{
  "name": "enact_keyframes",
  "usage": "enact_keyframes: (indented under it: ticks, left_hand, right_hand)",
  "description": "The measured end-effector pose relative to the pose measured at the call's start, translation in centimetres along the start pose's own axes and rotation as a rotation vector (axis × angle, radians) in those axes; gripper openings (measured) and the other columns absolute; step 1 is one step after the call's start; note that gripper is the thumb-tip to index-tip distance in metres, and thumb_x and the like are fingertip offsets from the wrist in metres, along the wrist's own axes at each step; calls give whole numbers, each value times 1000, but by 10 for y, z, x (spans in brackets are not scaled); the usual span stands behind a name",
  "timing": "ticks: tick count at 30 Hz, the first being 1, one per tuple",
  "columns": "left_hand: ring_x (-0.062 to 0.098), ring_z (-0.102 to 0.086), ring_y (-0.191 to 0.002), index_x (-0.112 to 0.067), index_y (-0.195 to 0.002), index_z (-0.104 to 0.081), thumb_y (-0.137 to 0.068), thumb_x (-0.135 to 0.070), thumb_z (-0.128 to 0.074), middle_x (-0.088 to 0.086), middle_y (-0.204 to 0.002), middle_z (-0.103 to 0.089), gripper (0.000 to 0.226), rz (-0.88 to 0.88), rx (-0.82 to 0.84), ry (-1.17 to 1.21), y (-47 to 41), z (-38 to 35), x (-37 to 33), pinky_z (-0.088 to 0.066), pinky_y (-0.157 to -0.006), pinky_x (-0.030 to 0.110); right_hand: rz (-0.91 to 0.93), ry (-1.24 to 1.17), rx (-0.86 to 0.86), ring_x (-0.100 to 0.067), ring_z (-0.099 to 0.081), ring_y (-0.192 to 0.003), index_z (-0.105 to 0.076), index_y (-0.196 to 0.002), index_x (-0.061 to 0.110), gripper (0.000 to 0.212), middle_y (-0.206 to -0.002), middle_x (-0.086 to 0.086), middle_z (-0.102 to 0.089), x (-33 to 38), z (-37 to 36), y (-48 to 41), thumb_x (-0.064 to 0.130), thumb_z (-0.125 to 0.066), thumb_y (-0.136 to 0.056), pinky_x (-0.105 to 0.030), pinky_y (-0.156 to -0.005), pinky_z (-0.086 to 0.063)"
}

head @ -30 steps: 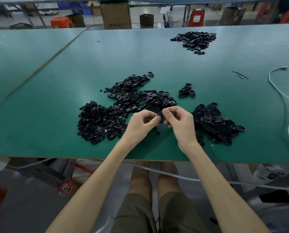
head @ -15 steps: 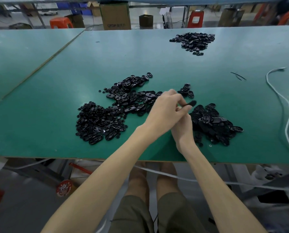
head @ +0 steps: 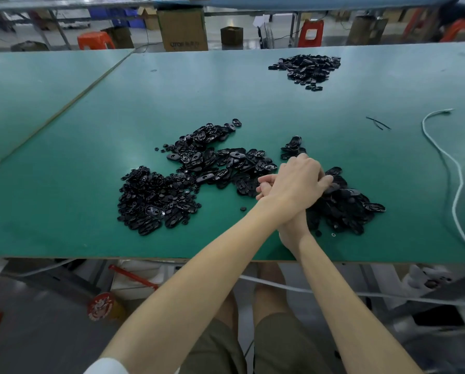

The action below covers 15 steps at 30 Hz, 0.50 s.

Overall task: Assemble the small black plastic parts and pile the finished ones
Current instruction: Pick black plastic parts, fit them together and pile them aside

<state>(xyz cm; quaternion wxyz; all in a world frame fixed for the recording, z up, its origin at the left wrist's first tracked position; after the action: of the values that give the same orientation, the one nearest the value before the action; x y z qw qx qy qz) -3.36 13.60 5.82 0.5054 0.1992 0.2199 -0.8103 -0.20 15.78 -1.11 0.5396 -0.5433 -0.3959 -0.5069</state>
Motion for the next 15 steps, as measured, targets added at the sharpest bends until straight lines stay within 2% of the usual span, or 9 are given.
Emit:
enact_keyframes:
  ticks: [3, 5, 7, 9, 11, 13, 15]
  left_hand:
    - [28, -58, -116, -11, -113, -76, -103, -26, -59, 12, -125, -62, 25, 42, -69, 120, 5, 9, 9, -44, -104, 44]
    - [27, -60, -114, -9, -116, -74, -103, -24, -57, 12, -125, -62, 25, 68, -132, 144, 10, 17, 17, -46, -103, 44]
    - [27, -62, -109, -9, -116, -72, -105, -23, -55, 11, -122, -63, 25, 95, -189, 99, 16, 25, 29, -48, -100, 44]
    - [28, -61, -110, -10, -116, -71, -105, -20, -53, 12, -122, -63, 24, 151, -219, 17, 20, 35, 46, -48, -99, 43]
    - [31, -55, -116, -10, -116, -71, -102, -10, -51, 14, -123, -60, 24, 232, -225, -86, 25, 45, 67, -45, -100, 44]
    - [33, -51, -121, -10, -116, -68, -99, -4, -52, 15, -125, -57, 24, 298, -207, -153, 31, 52, 86, -44, -101, 45]
    - [34, -49, -124, -8, -120, -63, -99, -15, -62, 16, -127, -55, 21, 353, -150, -192, 36, 55, 97, -45, -102, 45]
  right_hand:
    - [8, -75, 6, -13, -60, -84, -53, -131, -8, 32, -99, -9, -61, 5, -1, 1, 8, -32, -112, -23, -69, -55]
    - [-87, -155, -49, -15, -59, -86, -56, -117, 5, 26, -94, -6, -59, 7, -4, 0, 12, -31, -112, -25, -73, -51]
    - [-158, -159, -55, -20, -57, -87, -59, -99, 10, 18, -86, -3, -60, 5, -7, -3, 0, -45, -105, -30, -74, -47]
    - [-100, -51, -81, -14, -57, -78, -65, -91, 9, 18, -80, -1, -66, 6, -7, -5, -5, -56, -97, -29, -68, -46]
    - [-64, 8, -68, -7, -62, -67, -70, -94, 12, 15, -79, 2, -72, 8, -8, -3, 1, -61, -97, -25, -63, -48]
    - [-80, 11, -88, -7, -69, -68, -72, -98, 16, 17, -82, 1, -75, 7, -6, -3, 3, -60, -98, -28, -67, -54]
    - [-82, 9, -104, -8, -70, -69, -72, -101, 15, 18, -84, -1, -75, 5, -6, -5, 3, -60, -98, -29, -69, -54]
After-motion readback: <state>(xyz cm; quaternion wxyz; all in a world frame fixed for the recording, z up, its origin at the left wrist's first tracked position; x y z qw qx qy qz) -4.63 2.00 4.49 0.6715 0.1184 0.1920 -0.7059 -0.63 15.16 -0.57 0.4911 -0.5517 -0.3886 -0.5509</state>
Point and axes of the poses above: each hand's wrist, its own y-axis away from the middle knuckle, its own z-axis out of the back of the hand, x = y × z, the point moved 3 cm from there along -y, towards the middle knuckle
